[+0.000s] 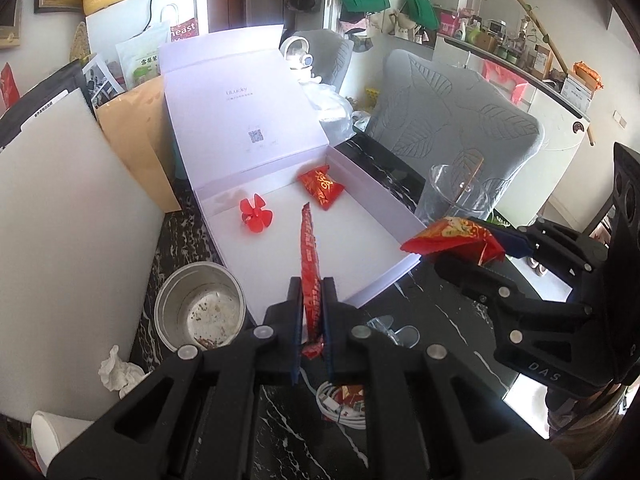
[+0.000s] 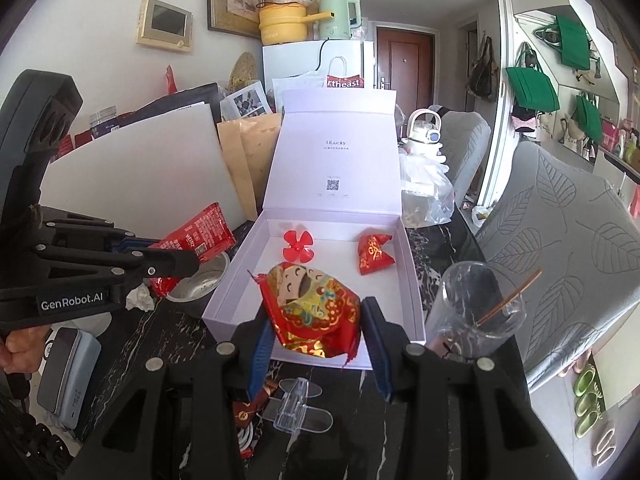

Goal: Organize objects
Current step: 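Carry the red strip and the cartoon-printed bag over the white box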

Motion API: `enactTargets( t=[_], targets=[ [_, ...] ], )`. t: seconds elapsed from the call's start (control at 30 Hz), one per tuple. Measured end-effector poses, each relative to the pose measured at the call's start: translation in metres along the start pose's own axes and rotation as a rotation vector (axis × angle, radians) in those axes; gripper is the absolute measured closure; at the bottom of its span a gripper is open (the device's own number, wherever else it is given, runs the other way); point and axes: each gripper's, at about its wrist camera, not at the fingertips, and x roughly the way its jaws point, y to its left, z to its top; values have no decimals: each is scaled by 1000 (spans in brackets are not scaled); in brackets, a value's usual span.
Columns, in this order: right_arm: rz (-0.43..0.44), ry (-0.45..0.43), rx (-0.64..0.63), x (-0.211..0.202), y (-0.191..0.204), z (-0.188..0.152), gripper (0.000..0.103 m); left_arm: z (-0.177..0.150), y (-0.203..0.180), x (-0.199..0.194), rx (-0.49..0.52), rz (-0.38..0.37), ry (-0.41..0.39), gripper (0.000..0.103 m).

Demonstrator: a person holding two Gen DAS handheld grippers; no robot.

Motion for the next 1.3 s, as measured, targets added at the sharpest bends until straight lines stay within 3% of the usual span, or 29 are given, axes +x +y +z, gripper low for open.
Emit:
enactTargets(
  t=[0.93, 1.3],
  targets=[
    [-40, 47, 12, 115, -45, 69, 60, 87, 35, 100, 4, 35, 51, 95],
    [-57, 78, -11, 156, -47, 84, 60, 102, 50, 138, -3, 41, 90, 95]
  ],
)
